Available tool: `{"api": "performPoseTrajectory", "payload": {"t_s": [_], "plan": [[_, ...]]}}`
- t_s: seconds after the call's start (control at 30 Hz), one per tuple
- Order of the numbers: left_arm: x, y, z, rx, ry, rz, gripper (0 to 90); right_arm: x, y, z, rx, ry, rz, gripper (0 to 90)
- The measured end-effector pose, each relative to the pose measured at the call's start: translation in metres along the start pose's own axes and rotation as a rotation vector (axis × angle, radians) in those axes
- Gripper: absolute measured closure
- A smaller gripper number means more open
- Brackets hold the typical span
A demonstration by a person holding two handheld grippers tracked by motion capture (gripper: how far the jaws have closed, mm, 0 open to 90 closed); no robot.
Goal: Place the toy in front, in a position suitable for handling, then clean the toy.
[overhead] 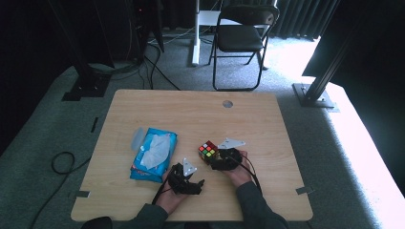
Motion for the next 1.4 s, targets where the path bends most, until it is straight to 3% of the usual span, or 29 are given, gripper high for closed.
{"api": "performPoseTrajectory", "payload": {"t_s": [0.33,0.6,1.0,1.4], "plan": [[0.000,0.000,0.000,-0.001,0.000,-0.001,15.7,-0.003,-0.006,-0.004,0.006,0.016,0.004,33.0],[0.000,0.000,0.000,0.000,0.000,-0.001,15.7,-0.007,-0.014,-0.006,0.030,0.008,0.007,22.2],[0.000,0.000,0.000,0.000,0.000,0.000,15.7,-0.008,-0.019,-0.015,0.032,0.004,0.000,20.9],[0.000,-0.001,-0.001,-0.001,0.001,-0.003,15.7,-0.018,-0.028,-0.025,0.054,-0.018,-0.003,21.1]]}}
Point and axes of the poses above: each handheld gripper's, and its own axes: z roughly forward along the jaws, y roughly out of its top, x roughly to its left, the point moved 8 cm from there along z, roughly forward along the jaws, and after that the axes turned 4 degrees about z, right-handed, at the moved point
